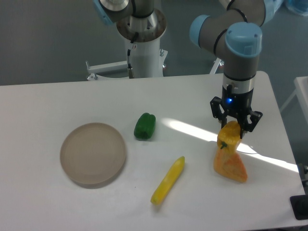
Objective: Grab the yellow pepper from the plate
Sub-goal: 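Lower the held yellow pepper onto the orange pepper and hold it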
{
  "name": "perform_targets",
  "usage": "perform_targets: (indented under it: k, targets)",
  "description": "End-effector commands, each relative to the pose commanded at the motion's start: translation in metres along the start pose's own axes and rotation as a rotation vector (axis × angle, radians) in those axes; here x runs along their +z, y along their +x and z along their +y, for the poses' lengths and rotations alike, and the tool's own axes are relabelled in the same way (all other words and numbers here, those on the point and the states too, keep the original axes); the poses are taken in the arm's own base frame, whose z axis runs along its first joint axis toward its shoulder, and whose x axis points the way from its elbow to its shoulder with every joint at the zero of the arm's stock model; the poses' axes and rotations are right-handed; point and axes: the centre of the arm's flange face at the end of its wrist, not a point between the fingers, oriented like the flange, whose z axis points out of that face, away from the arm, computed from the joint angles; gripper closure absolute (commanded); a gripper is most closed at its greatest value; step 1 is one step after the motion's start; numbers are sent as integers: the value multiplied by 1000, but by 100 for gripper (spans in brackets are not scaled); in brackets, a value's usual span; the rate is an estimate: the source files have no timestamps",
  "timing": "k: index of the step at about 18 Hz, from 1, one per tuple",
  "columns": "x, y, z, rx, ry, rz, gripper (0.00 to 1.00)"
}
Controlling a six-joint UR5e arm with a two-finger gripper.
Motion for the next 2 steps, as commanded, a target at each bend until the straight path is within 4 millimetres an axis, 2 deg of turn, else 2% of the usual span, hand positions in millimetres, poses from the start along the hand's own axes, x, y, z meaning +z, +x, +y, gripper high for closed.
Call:
perform_targets:
  k: [2]
  targets:
    - [2, 1, 1, -2, -3, 4, 59]
